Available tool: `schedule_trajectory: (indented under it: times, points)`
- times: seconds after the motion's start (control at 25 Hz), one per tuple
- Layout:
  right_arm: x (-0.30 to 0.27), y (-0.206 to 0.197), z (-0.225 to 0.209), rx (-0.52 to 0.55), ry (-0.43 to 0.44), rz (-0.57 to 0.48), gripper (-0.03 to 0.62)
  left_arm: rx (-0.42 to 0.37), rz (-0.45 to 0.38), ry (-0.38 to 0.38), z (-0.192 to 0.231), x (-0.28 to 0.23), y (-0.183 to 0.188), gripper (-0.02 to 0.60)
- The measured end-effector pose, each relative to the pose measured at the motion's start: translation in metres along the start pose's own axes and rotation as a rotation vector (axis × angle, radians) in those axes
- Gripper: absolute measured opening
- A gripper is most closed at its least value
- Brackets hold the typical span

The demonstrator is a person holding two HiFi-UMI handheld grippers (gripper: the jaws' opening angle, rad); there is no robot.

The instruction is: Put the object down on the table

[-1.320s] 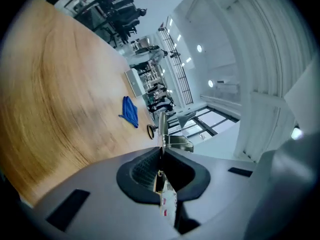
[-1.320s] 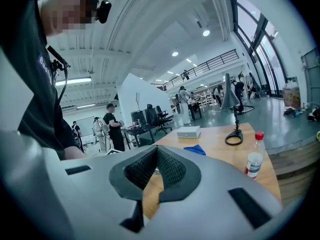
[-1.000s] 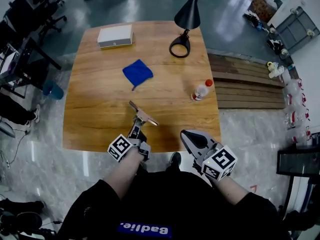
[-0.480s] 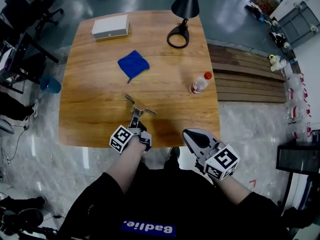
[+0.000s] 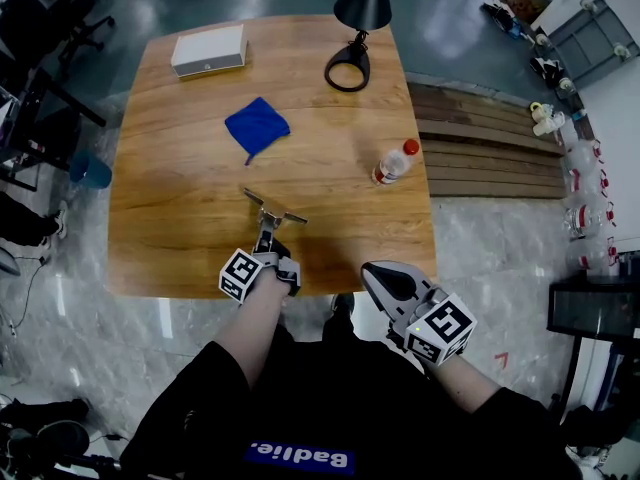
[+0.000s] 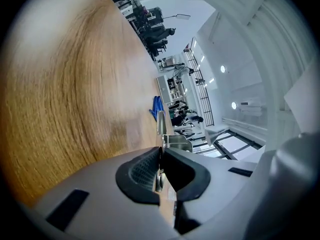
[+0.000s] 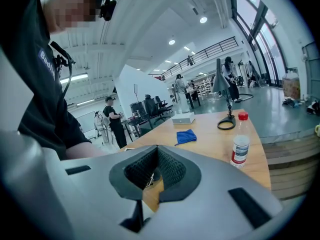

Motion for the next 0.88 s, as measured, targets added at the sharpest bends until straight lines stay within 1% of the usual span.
schedule_trajectory:
  times: [0.44, 0.68, 0.88]
  points:
    - [-0.005, 0.002, 0.009, 0.013, 0.004, 0.033, 0.005, 0.05, -0.022, 0.009, 0.016, -0.007, -0.004, 0.02]
    - [-0.007, 0.001, 0.011, 0.015, 0.004, 0.04, 0.005, 0.054, -0.002, 0.023, 0.021, -0.01, -0.006, 0.023]
    - [-0.005, 0.001, 0.011, -0.001, 0.002, 0.03, 0.005, 0.067, 0.015, 0.015, 0.022, -0.011, -0.007, 0.031]
Point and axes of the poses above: the fingertips, and each gripper's own axes: x backward along the fingers, z to its left, y out of its top, the point moved 8 cm from there along x, backward along the fingers, and after that the axes turned 2 degrees about z, right-handed, at the moved point
